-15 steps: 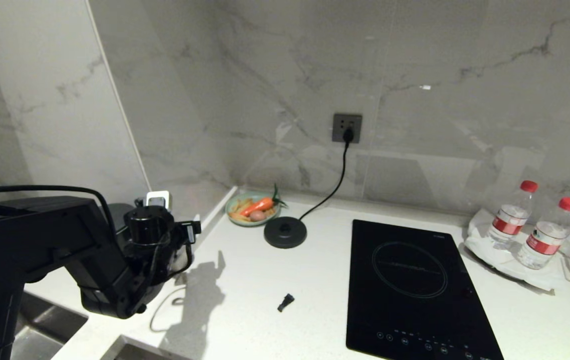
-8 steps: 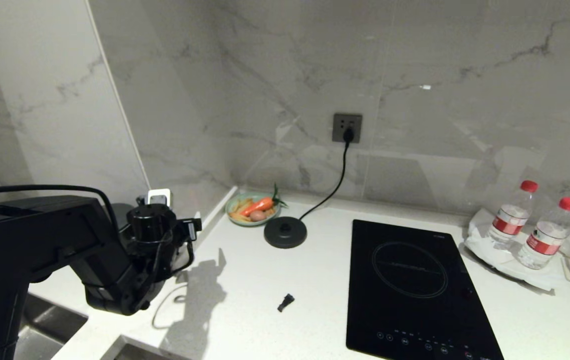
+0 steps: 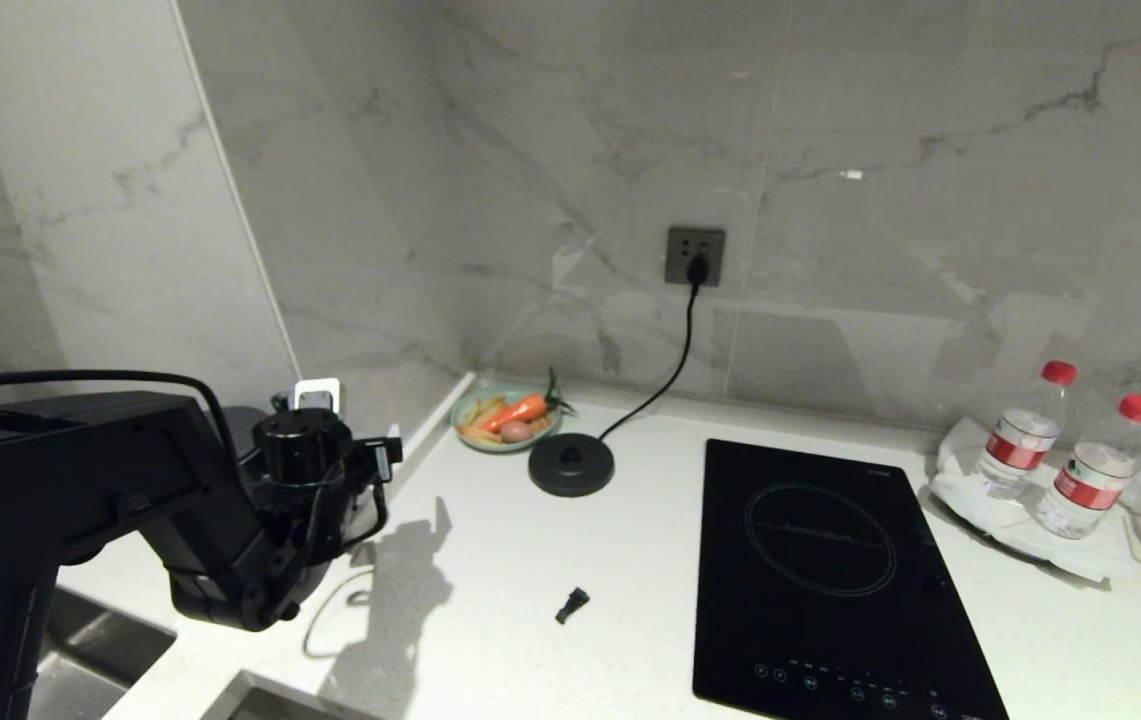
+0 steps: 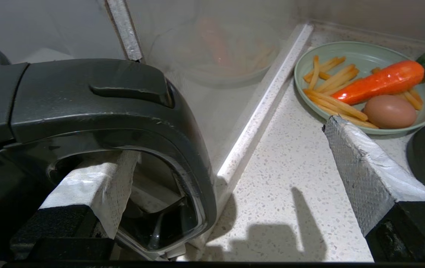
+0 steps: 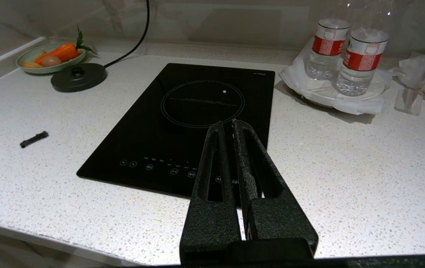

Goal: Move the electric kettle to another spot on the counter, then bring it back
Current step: Grab the kettle

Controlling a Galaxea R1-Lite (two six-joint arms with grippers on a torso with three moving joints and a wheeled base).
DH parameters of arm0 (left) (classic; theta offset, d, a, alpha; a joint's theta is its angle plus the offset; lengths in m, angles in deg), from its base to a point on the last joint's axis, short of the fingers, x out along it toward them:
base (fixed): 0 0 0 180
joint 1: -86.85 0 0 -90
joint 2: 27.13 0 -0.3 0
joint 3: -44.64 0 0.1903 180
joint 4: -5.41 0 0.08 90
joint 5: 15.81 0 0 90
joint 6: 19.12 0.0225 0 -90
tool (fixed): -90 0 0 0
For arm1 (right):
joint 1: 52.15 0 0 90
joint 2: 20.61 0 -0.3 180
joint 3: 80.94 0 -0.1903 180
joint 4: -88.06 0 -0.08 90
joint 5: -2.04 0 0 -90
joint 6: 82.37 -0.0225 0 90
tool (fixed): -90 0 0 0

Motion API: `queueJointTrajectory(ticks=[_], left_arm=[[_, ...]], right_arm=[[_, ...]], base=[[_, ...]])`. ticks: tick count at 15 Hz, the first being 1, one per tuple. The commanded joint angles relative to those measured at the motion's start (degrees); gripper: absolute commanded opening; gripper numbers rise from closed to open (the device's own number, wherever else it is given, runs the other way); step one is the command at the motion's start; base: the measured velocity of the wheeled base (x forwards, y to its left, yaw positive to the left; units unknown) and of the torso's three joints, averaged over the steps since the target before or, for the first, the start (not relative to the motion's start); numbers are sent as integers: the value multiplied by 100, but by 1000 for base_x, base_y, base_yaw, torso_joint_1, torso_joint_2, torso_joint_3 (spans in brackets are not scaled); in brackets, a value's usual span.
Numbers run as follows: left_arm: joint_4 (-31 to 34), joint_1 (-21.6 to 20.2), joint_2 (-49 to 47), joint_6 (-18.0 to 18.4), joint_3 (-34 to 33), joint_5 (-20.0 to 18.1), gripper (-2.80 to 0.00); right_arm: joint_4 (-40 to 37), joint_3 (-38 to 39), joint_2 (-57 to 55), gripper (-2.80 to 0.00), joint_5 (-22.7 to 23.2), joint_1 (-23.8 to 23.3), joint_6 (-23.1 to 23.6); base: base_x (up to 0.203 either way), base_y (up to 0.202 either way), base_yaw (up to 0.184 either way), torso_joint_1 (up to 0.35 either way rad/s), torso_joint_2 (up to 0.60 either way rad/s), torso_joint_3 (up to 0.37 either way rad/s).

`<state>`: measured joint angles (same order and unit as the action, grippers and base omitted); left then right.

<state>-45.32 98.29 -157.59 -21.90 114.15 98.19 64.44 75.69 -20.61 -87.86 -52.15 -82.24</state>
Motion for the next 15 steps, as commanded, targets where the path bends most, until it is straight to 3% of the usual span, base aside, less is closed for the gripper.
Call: queueJointTrajectory(ticks=[1,2,3,15], left_arm=[[-44,-1,12,-3,0,25,0],[-44,-18,13,-3,0,25,0],[-44,-36,30,-3,-9,25,-280],[-61,-177,21,-3,-35,17,-280]], right_arm=[[0,0,0,-280,5,0,4],[0,0,-4,-280,2,0,4],[0,0,0,-280,-1,0,4],[0,0,-5,-280,5,0,4]], base=[[0,0,0,0,0,0],[0,0,0,0,0,0],[0,0,0,0,0,0],[0,0,0,0,0,0]])
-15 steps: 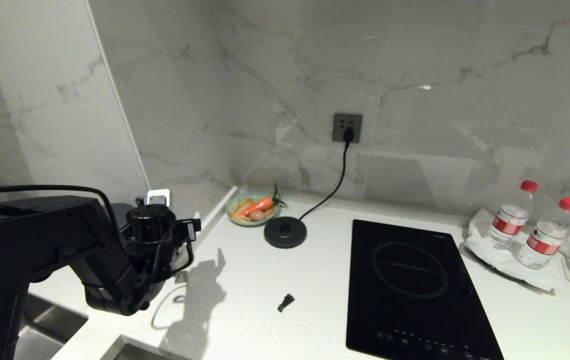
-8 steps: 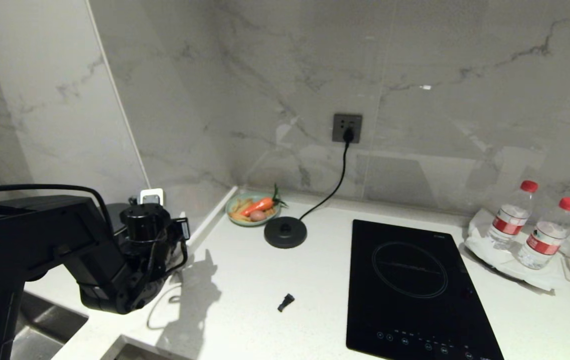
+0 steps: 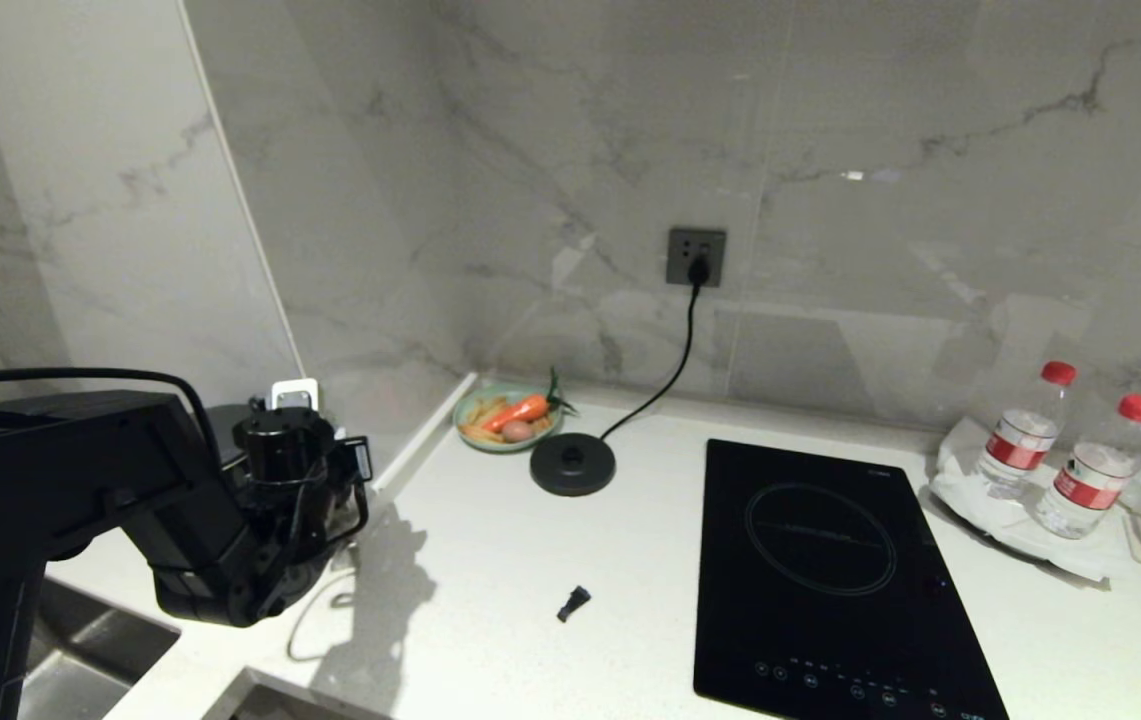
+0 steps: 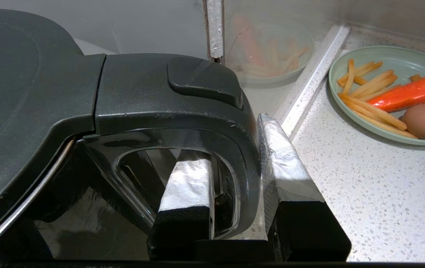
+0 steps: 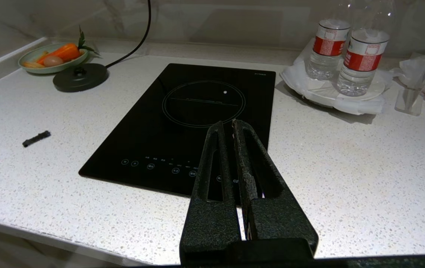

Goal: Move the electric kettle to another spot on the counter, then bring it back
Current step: Grab the kettle

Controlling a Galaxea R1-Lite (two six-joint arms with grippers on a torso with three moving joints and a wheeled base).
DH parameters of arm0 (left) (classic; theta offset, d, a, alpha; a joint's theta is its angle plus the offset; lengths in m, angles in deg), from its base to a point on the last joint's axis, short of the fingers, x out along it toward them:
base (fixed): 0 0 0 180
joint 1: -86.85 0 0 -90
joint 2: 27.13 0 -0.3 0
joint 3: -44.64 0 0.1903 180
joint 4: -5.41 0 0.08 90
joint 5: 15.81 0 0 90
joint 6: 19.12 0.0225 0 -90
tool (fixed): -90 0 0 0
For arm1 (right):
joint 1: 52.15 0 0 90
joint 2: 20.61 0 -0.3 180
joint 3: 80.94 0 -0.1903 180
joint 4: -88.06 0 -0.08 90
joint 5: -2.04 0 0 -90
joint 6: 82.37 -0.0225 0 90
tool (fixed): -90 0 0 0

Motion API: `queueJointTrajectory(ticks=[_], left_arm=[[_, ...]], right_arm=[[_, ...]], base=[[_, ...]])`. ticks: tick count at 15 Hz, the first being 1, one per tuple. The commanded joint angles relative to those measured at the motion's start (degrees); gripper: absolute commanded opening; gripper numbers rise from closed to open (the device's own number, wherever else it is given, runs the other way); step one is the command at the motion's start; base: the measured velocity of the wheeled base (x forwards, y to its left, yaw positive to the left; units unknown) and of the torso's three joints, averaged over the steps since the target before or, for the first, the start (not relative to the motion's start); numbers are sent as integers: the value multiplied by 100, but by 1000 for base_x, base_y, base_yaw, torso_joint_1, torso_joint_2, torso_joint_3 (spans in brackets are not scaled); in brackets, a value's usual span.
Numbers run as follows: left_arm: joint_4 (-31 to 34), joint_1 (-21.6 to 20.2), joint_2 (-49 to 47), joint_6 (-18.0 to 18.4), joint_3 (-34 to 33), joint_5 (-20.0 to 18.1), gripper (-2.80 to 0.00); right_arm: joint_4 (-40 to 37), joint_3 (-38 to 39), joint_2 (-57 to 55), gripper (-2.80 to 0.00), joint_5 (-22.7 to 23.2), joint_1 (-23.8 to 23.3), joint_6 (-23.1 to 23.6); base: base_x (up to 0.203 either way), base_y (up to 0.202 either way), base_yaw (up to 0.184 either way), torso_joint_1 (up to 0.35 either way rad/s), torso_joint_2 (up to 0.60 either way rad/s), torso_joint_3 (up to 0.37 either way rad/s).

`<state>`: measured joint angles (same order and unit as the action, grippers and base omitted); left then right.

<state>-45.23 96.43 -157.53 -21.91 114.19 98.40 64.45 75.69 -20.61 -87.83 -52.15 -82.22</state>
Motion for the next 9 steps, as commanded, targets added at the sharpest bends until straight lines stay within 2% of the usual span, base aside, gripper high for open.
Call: queueJointTrajectory(ticks=[1,5,9], left_arm=[[-77,7,51,-6,-106,-7,-280],[-582,106,353,-24,-866,-104,-280],[-1329,181,457,-13,-1850,-538,-280]], right_arm=[[-2,0,-3,-280,-2,0,2],[-2,0,-1,-280,-5,0,2],[-2,0,0,-280,4,0,2]], base=[[0,0,0,0,0,0],[0,0,0,0,0,0],[0,0,0,0,0,0]])
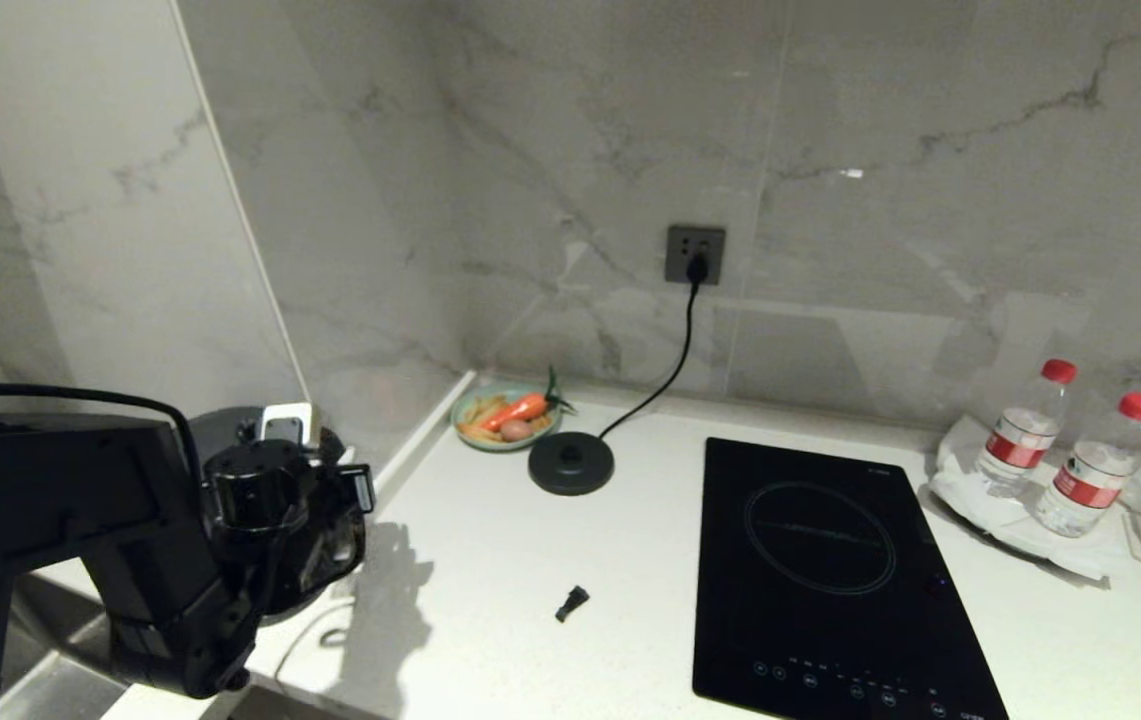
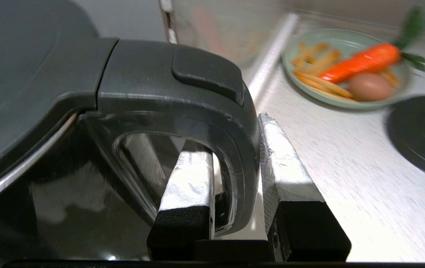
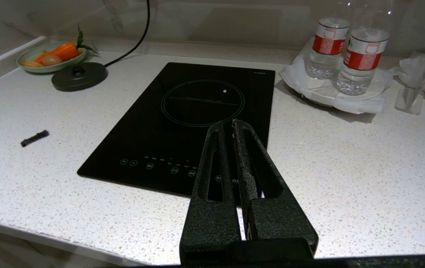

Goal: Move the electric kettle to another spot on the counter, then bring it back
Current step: Grab the kettle

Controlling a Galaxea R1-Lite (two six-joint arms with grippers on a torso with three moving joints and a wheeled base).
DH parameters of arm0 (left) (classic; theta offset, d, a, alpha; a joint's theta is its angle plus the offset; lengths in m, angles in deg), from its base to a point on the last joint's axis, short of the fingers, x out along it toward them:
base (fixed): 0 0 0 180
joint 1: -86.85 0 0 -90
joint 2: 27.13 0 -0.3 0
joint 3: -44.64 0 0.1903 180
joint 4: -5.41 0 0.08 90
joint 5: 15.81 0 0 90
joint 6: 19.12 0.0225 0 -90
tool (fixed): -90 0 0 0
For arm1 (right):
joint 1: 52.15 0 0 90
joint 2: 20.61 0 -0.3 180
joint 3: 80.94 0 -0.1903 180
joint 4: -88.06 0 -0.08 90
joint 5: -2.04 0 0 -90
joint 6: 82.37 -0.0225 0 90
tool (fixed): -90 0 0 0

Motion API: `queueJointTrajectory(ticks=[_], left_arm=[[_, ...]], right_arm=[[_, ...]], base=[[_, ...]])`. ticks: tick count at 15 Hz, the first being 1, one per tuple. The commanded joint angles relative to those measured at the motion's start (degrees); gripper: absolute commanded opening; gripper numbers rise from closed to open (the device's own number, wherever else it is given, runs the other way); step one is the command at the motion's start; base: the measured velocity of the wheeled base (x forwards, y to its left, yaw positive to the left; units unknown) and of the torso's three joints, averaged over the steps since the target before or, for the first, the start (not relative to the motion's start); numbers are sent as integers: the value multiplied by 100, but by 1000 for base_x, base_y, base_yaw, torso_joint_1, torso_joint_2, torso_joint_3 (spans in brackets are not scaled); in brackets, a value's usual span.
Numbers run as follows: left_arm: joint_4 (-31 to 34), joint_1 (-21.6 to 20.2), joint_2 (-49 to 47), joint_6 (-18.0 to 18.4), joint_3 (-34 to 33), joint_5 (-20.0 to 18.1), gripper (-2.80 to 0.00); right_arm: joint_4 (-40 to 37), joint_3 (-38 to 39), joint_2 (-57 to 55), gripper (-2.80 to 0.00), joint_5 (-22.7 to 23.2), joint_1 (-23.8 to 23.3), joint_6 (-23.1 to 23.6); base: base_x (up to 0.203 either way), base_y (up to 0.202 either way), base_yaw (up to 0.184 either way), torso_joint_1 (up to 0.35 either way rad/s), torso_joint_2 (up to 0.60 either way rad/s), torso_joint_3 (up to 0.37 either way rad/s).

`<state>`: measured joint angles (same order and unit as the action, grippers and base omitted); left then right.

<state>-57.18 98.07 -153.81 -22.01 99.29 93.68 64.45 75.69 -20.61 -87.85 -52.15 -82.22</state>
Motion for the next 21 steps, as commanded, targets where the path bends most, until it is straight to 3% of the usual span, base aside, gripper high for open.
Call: queueJointTrajectory(ticks=[1,4,10,21], left_arm=[[-158,24,143,2,-532,-133,-280],[-171,219,599,-15,-959,-239,-280],[-171,1019,1177,-59,-1379,-178,-280],[-171,2115,628,-45,-1320,571,-280]], right_arm=[[-2,0,-1,-280,-1,0,2],[-2,0,0,-280,7,0,2],[-2,0,0,-280,3,0,2],[-2,0,0,-280,7,0,2]], base=[[0,0,0,0,0,0],[0,0,0,0,0,0],[0,0,0,0,0,0],[0,0,0,0,0,0]])
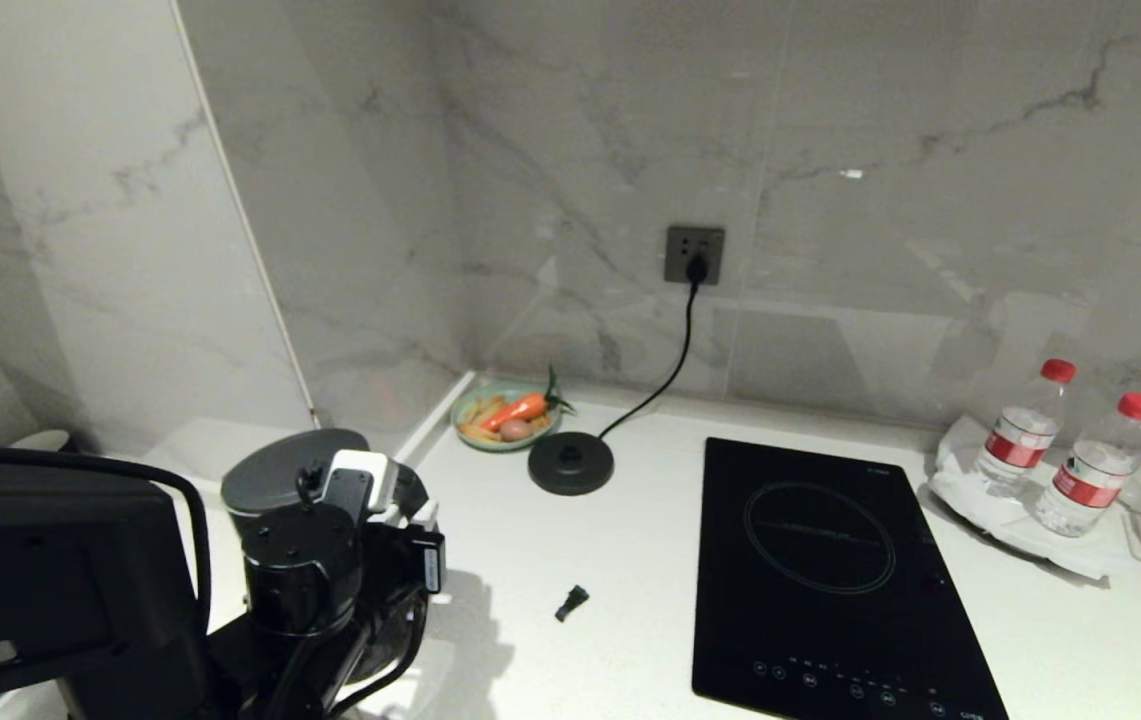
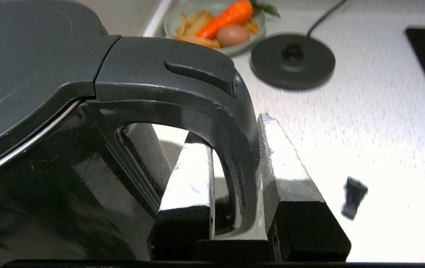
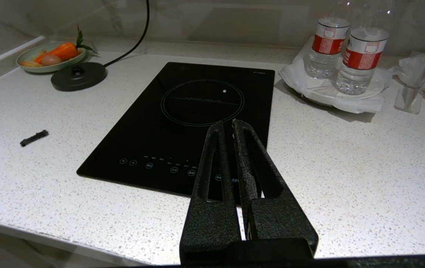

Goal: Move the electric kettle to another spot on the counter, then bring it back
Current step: Grab the kettle

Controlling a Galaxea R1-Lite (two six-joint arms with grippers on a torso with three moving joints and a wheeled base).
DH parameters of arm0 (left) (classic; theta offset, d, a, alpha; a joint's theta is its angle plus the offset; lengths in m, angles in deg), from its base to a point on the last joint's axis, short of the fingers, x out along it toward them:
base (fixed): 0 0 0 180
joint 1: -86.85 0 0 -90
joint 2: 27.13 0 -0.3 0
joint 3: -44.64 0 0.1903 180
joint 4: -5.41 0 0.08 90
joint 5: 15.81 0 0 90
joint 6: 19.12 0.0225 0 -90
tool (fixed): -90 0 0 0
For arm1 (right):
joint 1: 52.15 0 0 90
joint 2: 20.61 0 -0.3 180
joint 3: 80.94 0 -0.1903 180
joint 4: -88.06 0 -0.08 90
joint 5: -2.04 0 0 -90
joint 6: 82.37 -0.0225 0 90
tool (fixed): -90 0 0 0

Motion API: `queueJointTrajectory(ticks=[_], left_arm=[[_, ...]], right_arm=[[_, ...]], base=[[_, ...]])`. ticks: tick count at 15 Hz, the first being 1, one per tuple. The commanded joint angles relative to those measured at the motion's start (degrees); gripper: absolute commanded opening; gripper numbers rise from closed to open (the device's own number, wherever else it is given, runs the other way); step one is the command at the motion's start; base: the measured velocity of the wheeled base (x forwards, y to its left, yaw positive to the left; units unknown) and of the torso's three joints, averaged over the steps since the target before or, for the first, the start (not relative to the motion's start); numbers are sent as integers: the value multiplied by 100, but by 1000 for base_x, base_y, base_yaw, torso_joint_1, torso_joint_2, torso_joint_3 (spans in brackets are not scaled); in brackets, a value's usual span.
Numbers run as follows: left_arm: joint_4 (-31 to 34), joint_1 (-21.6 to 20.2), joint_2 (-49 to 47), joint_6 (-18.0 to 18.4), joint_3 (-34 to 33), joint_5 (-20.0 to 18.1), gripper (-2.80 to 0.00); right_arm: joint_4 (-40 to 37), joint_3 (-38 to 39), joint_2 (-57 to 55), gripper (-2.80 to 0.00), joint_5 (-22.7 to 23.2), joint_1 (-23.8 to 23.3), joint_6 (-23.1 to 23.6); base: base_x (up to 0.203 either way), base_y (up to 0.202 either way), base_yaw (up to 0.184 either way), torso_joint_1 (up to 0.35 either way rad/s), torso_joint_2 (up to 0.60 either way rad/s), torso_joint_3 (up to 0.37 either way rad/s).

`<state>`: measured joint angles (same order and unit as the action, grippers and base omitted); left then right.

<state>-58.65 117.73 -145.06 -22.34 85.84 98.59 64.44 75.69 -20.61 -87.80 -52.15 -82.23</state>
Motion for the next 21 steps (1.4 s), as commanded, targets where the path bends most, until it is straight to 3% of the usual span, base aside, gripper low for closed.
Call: queueJointTrajectory(ticks=[1,5,6,14,21], left_arm=[[-23,239,-366,-6,95,189,-280],[-23,349,-476,134,598,750,-280],[-23,349,-485,138,590,750,0],[-23,358,-501,126,613,683,0],[-23,327,-961,132,1197,694,0]], right_arm=[[-1,0,-9,-280,2,0,3],[-1,0,-2,-280,-5,0,3],[-1,0,-9,-280,-2,0,3],[-1,0,-1,-280,0,0,3],[-1,0,-9,-280,-7,0,3]], base=[[0,0,0,0,0,0],[0,0,0,0,0,0],[0,0,0,0,0,0],[0,0,0,0,0,0],[0,0,0,0,0,0]])
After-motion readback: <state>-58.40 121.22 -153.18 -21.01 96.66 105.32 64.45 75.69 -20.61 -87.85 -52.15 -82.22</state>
